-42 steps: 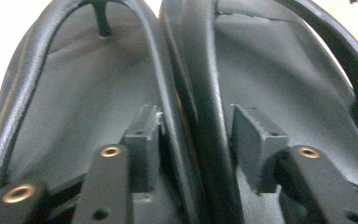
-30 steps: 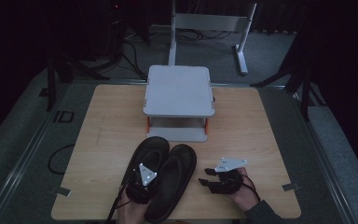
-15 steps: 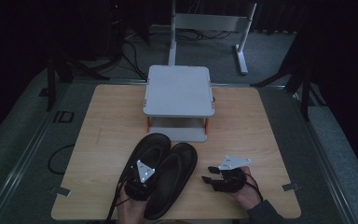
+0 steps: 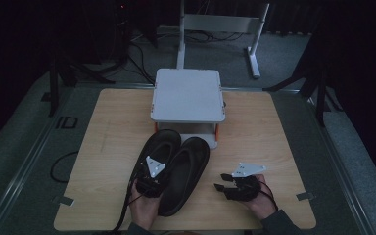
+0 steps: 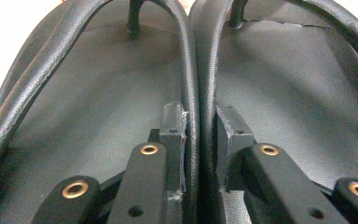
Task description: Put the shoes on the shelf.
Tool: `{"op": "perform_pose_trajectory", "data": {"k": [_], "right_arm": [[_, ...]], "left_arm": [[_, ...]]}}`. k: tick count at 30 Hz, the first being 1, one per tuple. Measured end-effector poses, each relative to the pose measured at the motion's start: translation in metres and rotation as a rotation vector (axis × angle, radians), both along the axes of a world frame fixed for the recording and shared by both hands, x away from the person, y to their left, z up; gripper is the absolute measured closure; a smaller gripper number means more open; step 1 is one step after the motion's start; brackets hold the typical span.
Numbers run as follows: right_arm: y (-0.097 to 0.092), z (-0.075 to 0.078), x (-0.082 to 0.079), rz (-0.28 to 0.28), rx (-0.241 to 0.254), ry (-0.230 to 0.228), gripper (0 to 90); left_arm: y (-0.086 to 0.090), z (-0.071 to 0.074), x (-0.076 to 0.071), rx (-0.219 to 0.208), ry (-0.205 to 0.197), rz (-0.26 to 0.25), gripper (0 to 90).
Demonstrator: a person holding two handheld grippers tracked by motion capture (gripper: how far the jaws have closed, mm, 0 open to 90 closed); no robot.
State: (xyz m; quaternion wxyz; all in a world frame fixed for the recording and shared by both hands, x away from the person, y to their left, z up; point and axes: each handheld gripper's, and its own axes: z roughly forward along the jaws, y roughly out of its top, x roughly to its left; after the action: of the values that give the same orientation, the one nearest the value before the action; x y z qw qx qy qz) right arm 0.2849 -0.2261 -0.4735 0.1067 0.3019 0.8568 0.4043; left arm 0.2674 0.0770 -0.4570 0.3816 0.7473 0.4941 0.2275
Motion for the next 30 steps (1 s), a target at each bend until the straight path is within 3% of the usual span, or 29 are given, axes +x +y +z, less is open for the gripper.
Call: {"op": "perform_pose_trajectory", "data": {"k": [22,29,30], "right_arm": [[-0.008,-0.001,0.002,-0.025,0.005,0.001,51.8],[-0.009,-0.001,0.003,-0.028,0.006,0.0,51.8],[-0.009,-0.001,0.003,-0.029,0.005,0.0,51.8]], "left_arm": [[-0.023,0.011,0.038,-0.006,-0.037,0.063,75.0],[-0.035,0.014,0.057,-0.013,-0.044,0.113,75.0],[-0.041,0.015,0.061,0.011,-0.056,0.129,75.0]]}}
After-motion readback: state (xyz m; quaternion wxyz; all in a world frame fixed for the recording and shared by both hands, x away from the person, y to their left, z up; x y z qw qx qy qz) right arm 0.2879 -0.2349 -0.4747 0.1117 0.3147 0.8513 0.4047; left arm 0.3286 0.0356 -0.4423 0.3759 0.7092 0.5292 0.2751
